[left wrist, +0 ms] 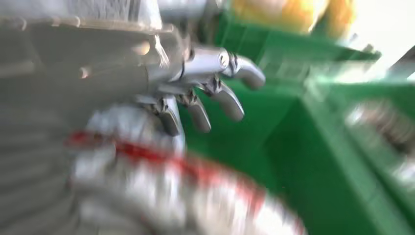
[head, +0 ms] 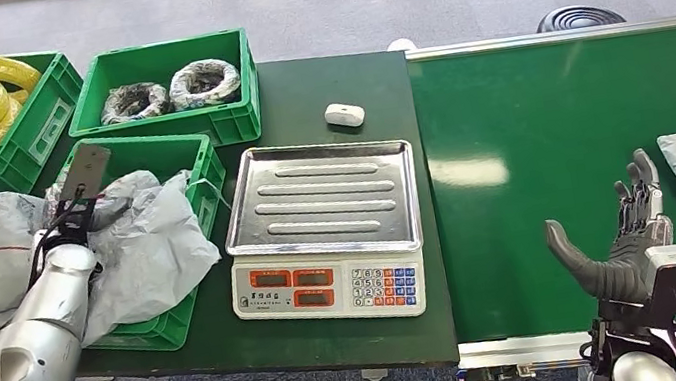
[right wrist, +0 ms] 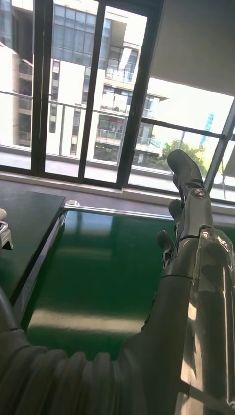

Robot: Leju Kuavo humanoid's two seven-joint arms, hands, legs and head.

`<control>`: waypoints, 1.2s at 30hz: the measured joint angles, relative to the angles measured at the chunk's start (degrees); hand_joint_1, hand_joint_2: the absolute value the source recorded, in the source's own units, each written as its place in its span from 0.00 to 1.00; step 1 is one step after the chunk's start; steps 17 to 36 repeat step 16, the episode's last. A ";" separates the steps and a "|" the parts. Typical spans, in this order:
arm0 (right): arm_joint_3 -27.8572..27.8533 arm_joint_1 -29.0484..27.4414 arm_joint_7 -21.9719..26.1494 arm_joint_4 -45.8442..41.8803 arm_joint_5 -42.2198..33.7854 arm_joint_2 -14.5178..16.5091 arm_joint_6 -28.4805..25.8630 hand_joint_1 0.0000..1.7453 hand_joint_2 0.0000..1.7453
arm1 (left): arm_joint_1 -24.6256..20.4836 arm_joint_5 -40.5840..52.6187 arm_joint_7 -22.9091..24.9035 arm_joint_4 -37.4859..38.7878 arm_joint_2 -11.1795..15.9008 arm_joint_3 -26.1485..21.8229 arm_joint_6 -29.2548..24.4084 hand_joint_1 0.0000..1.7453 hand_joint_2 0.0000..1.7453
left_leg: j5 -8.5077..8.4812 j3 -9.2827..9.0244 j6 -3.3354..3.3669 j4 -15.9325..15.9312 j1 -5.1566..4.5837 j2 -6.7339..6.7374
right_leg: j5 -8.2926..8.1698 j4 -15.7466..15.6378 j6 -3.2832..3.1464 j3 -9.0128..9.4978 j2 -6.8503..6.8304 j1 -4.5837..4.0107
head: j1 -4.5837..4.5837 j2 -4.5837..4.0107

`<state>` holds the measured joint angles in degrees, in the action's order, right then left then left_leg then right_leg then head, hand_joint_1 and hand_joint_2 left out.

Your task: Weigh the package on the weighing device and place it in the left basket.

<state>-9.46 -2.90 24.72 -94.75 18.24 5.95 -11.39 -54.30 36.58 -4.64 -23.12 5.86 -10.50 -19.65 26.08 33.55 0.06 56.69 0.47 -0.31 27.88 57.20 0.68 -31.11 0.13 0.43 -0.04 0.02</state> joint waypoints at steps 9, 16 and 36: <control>0.03 0.30 0.70 0.39 -0.26 0.16 0.35 0.00 1.00 | 3.06 -17.38 -18.35 -12.64 -1.53 -4.61 -7.55 0.00 1.00 | 0.00 0.00 0.00 0.00 0.00 -0.01 | 0.00 -0.01 0.00 -0.01 -0.01 0.01 | 0.00 0.00; -0.15 -0.59 1.23 0.35 -0.16 1.02 1.19 0.00 1.00 | 11.31 -27.41 -25.13 -31.63 -3.83 0.17 -6.08 0.00 1.00 | 0.02 0.00 -0.01 0.00 -0.02 0.00 | 0.01 -0.02 0.00 -0.01 0.00 0.02 | 0.00 0.00; -0.15 -0.59 1.23 0.35 -0.16 1.02 1.19 0.00 1.00 | 11.31 -27.41 -25.13 -31.63 -3.83 0.17 -6.08 0.00 1.00 | 0.02 0.00 -0.01 0.00 -0.02 0.00 | 0.01 -0.02 0.00 -0.01 0.00 0.02 | 0.00 0.00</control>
